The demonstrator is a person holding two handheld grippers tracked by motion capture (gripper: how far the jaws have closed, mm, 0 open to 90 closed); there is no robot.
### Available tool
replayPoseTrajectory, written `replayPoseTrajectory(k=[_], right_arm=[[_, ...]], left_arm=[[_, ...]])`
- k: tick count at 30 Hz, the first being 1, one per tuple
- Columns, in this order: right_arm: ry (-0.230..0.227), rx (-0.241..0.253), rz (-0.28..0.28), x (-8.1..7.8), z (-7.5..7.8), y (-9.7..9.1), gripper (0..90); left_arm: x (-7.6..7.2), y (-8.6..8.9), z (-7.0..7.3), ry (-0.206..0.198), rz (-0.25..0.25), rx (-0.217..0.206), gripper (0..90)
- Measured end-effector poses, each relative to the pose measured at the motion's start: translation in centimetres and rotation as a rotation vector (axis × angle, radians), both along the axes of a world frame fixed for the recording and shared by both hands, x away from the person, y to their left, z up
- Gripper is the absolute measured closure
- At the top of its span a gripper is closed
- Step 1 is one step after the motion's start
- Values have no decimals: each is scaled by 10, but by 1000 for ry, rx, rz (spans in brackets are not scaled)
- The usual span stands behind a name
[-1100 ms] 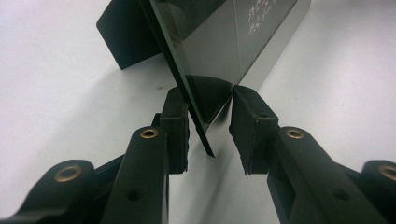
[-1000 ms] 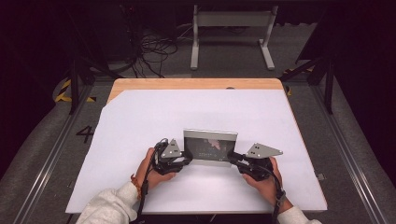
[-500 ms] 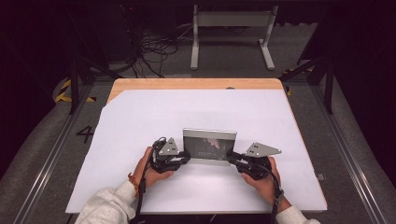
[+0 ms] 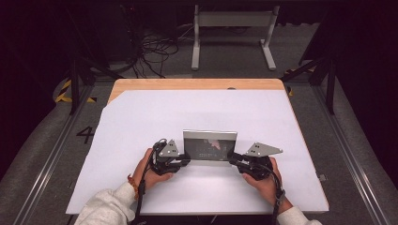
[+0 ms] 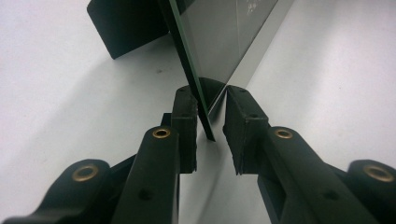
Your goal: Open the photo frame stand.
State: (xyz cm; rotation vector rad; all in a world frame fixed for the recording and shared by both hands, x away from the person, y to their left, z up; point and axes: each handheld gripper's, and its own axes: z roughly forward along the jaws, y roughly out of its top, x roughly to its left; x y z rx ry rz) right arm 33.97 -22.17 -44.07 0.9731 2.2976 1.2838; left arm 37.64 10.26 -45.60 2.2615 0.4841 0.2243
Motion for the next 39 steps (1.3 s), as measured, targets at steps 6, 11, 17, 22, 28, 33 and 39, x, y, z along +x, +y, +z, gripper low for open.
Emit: replayPoseTrajectory(k=[6, 11, 17, 22, 28, 33, 39], right_arm=[[2, -12, 0, -1, -1, 0, 765], [1, -48, -6, -2, -2, 2, 741], [-29, -66, -12, -5, 1, -1, 711], [-52, -71, -19, -7, 6, -4, 702], [-87, -85, -25, -9, 15, -9, 694], [-97, -97, -24, -11, 17, -9, 679], [-108, -120, -30, -13, 18, -9, 662]], left_arm=[[-1, 0, 0, -4, 5, -6, 731], [-3, -1, 0, -18, 2, 4, 706], [-5, 0, 1, -26, -2, 1, 680], [-8, 4, 6, -52, 0, 6, 667], [-9, 5, 9, -65, 5, -3, 651], [-10, 6, 11, -77, 7, -1, 631], [-11, 7, 12, -85, 15, 3, 618]])
